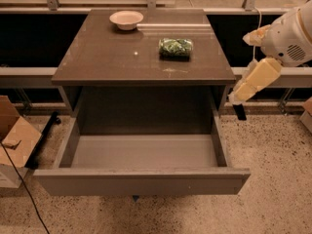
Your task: Place green can into top drawer
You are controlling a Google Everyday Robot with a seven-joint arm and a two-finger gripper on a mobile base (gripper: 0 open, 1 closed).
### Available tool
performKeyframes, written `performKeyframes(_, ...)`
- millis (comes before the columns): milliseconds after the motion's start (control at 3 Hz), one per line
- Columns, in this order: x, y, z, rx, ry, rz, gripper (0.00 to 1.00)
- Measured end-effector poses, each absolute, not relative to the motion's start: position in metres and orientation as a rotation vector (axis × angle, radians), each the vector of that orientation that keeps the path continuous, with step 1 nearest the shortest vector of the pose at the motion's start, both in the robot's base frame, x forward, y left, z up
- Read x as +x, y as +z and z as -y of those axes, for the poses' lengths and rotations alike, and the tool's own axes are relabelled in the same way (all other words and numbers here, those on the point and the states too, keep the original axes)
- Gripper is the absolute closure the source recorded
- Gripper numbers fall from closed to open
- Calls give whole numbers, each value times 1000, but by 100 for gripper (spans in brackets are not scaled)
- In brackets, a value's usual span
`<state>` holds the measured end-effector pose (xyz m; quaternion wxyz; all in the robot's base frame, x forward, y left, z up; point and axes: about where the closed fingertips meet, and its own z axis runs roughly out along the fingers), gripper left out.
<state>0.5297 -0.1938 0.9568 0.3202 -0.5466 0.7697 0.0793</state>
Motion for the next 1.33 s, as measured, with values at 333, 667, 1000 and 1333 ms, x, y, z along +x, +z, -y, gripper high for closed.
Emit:
performKeyframes(333, 548, 953, 193, -1420, 209, -1996, 0)
performKeyframes(667, 584, 943, 194, -1425, 212, -1973, 0)
performKeyframes(1000, 611, 937, 193, -1435, 214, -1968, 0)
performKeyframes(1333, 638, 928, 196, -1434, 219, -1989, 0)
